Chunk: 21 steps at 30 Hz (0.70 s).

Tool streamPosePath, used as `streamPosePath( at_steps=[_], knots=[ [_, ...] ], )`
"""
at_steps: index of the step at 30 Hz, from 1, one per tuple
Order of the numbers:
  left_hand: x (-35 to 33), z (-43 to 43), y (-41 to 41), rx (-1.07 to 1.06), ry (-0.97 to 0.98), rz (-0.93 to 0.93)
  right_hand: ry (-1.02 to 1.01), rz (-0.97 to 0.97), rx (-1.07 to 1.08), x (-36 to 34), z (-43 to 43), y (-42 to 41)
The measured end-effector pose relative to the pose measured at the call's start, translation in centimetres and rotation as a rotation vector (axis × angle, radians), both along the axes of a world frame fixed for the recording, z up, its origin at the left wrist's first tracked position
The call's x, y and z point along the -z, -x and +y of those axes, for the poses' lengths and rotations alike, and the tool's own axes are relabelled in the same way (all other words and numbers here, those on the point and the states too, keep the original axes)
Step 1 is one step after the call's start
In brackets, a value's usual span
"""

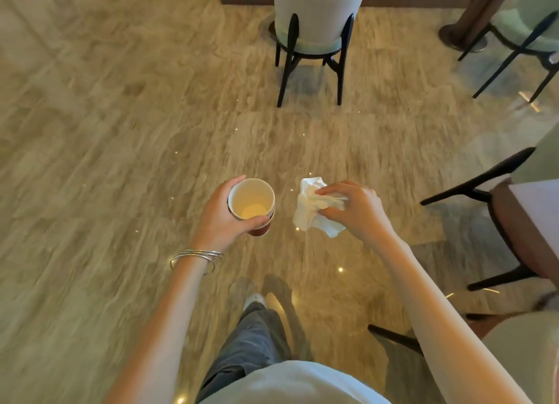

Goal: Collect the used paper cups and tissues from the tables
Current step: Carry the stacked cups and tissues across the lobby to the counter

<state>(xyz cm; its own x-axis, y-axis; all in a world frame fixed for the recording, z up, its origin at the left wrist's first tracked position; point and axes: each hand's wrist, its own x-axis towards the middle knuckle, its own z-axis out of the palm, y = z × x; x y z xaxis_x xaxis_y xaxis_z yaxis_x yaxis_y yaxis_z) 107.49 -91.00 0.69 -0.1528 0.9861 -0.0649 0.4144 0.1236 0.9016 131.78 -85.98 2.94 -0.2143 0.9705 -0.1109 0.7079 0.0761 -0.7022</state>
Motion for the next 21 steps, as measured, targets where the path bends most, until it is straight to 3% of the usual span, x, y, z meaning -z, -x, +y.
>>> streamPosePath(
  at_steps=[10,21],
  knots=[
    [-1.0,10.5,11.4,-0.069,-0.024,0.031,-0.032,0.031,-0.052,-0.4,12.2,11.1],
    [1.4,22.1,17.1,-0.181,0.032,-0.011,0.002,0.029,-0.16,1.9,26.2,17.8]
  ],
)
